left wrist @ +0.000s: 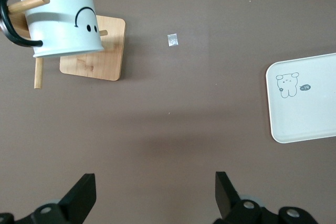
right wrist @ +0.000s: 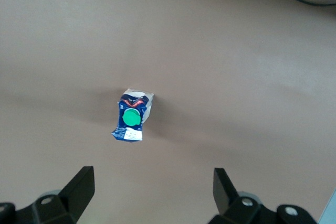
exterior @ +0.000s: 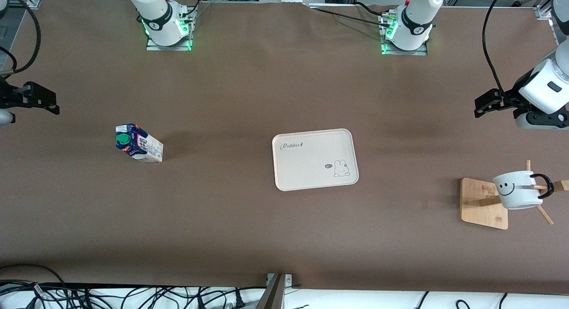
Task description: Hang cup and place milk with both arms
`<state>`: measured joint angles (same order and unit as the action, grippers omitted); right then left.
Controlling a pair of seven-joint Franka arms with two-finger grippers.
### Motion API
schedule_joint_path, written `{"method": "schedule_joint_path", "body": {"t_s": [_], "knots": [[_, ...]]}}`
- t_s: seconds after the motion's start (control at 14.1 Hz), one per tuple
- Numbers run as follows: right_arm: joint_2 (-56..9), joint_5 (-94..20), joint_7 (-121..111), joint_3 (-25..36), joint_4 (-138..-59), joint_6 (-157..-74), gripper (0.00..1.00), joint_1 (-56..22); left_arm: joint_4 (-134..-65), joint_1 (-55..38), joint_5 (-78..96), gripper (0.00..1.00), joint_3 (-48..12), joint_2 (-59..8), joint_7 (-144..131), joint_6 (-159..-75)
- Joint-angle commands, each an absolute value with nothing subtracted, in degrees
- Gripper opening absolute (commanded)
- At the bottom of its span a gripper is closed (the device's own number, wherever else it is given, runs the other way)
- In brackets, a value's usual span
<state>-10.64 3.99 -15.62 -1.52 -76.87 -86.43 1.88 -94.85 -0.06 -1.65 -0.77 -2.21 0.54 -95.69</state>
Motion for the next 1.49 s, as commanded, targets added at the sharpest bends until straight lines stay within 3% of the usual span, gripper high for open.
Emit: {"method": "schedule_joint_path", "body": {"t_s": [0.0, 0.57, 0.78, 1.42], "knots": [[-10.19, 4.92, -14.42, -3.52, -76.64, -85.78, 1.00, 4.04, -93.43, -0.09, -0.70, 1.00, -0.88, -2.37, 0.26, -94.39], [-10.64, 3.08, -7.91, -3.16, -76.90, -86.22, 1.00, 3.78, -93.43, -0.17, -0.70, 1.00, -2.20, -1.76, 0.18, -94.39], [-9.32, 2.55, -8.87, -2.47, -79.54, -89.82, 1.00, 3.87, -93.43, -0.09, -0.79, 1.00, -2.11, -1.76, 0.18, -94.39], [-8.53, 2.81, -8.00, -0.53, -79.80, -86.22, 1.00, 2.20, -93.43, 0.00, -0.70, 1.00, -2.02, -1.76, 0.18, -94.39]]}}
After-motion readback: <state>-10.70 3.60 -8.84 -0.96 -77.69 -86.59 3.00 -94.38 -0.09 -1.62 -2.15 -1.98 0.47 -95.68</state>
